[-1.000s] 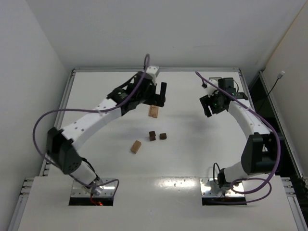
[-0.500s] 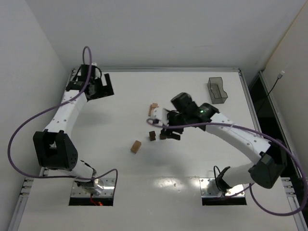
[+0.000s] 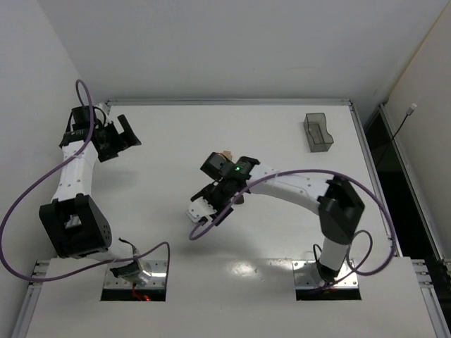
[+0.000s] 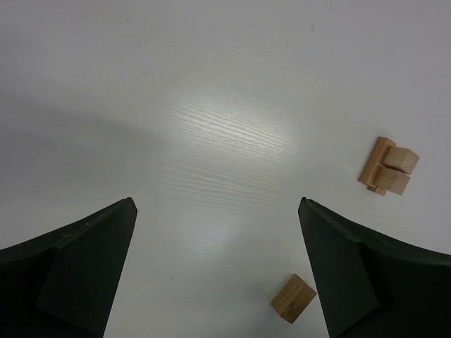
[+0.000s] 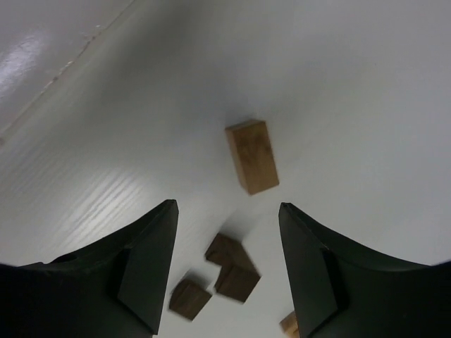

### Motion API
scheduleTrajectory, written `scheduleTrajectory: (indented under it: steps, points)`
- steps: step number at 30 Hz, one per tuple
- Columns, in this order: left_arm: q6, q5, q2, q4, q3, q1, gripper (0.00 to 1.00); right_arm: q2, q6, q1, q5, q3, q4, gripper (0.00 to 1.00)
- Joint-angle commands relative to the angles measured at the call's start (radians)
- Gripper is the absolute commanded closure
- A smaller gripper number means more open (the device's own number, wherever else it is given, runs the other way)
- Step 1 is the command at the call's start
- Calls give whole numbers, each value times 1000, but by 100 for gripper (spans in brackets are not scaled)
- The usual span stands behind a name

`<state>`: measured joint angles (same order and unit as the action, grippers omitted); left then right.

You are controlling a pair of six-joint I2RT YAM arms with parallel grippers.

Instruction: Build the wood block tower

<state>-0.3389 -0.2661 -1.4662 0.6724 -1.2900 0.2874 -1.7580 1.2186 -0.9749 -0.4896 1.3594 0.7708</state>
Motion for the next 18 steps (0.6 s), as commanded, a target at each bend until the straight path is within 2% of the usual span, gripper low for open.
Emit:
scheduleTrajectory:
  steps: [1, 7, 18]
  points:
    - [8, -90, -12, -23, 0, 25, 1, -119, 186, 8, -150, 127, 57, 45]
    - [8, -143, -69, -23, -20, 65, 1, -300, 268, 8, -201, 343, 226, 50]
    - [-11, -208, -128, -23, -29, 95, 1, -408, 366, 8, -95, 376, 286, 50]
